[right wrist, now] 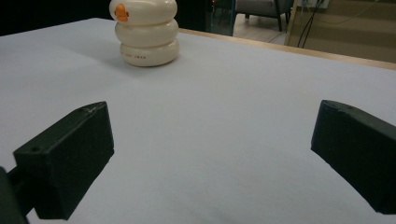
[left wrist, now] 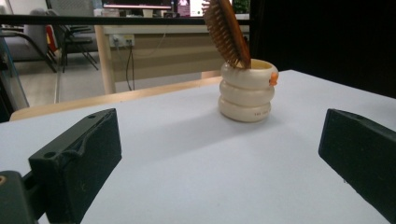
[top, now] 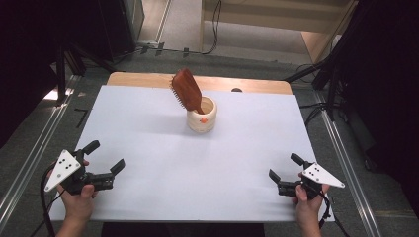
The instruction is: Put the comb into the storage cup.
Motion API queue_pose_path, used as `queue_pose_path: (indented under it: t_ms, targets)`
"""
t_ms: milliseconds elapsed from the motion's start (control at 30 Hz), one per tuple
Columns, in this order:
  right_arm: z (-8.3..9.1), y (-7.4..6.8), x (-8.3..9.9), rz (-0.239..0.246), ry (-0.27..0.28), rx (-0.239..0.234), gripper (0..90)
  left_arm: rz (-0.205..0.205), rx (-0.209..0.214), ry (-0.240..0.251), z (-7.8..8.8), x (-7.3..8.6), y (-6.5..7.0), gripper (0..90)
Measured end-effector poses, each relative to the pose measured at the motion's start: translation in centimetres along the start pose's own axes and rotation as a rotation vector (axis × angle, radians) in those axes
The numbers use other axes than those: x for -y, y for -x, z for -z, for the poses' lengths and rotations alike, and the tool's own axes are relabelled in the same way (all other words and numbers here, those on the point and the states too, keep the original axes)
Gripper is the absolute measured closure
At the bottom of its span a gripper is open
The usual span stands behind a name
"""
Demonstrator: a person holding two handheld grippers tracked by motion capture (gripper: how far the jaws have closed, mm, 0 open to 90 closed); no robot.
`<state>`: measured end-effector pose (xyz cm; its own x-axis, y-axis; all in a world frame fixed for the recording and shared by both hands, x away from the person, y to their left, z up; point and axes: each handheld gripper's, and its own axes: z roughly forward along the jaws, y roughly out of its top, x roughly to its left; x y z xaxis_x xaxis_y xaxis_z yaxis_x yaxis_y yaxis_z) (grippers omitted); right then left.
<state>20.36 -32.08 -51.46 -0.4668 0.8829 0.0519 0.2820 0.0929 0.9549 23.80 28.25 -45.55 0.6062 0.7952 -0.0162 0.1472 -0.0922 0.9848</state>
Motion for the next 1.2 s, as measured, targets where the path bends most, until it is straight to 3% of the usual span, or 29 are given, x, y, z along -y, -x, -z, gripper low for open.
queue_pose_path:
  t_ms: [400,733,1200]
  targets:
    - [0.0,0.0,0.0,-0.001,-0.002,0.000,0.0,0.002,-0.022,-0.031,1.0,1.4,-1.1,0.0]
    - [0.0,0.1,0.0,-0.001,0.000,0.002,0.0,0.019,-0.015,-0.055,1.0,2.5,-2.2,0.0]
    - [0.0,0.3,0.0,-0.015,0.011,-0.002,0.0,0.022,-0.008,-0.071,0.5,3.0,-2.1,0.0]
